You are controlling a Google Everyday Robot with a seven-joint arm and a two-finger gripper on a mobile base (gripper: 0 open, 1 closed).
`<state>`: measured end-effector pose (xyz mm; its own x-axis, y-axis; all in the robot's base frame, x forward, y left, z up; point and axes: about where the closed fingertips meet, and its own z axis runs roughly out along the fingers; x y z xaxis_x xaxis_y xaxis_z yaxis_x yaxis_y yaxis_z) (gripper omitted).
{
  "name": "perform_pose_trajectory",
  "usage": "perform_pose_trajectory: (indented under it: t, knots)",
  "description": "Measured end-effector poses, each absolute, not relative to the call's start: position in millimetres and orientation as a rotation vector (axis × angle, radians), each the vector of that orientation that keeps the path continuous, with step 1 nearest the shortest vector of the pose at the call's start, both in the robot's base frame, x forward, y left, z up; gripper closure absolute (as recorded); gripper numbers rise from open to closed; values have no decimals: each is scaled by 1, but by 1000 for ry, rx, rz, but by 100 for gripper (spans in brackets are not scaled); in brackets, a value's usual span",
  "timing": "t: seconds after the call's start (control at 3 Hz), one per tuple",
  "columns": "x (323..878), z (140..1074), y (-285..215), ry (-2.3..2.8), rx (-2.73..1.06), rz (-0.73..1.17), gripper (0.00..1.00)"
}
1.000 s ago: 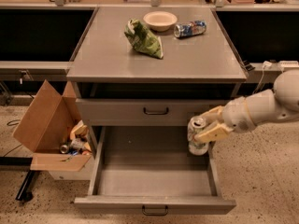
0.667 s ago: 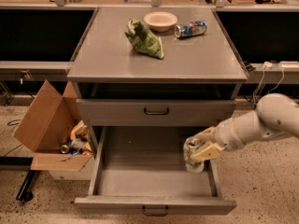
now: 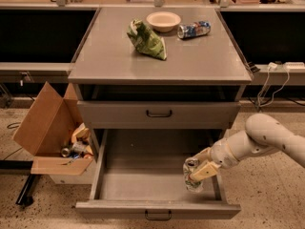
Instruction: Place 7up can into middle drawer
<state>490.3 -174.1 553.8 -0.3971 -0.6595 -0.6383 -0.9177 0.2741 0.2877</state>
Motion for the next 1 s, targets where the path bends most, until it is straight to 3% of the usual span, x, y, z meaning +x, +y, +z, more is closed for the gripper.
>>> perform_pose_trajectory:
  t: [1.0]
  knots:
    - [525, 517, -156, 2049, -1492, 847, 100]
